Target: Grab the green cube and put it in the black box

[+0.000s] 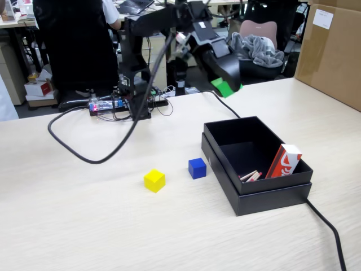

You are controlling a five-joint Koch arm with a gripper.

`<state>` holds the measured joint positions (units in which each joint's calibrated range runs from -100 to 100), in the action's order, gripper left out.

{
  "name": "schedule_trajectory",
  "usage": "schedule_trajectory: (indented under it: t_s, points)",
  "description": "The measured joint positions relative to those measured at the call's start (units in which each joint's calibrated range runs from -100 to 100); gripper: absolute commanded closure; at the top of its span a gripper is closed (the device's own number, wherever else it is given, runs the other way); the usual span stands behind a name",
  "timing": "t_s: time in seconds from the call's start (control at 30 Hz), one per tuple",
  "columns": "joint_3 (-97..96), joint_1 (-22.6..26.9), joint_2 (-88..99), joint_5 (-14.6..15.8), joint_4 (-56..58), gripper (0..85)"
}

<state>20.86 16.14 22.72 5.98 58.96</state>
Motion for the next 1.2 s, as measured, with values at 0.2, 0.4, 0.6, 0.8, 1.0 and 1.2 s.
schedule_trajectory:
  t_s: [0.2,0.4,0.6,0.8,1.0,1.2]
  points:
    - [-0.2,0.5,-16.6,0.7,0.0,84.5]
    - [-0.8,0.2,-24.9,0.7,-0.1,84.5]
    - [-0.7,-0.1,-29.3,0.6,-0.6,84.2]
    - [-1.6,-0.5,-31.8,0.7,-1.5,75.0]
    - [-2.3,-0.5,-32.1,0.7,-1.9,45.9]
    - [-2.7,-0.5,-30.6,0.7,-2.0,39.8]
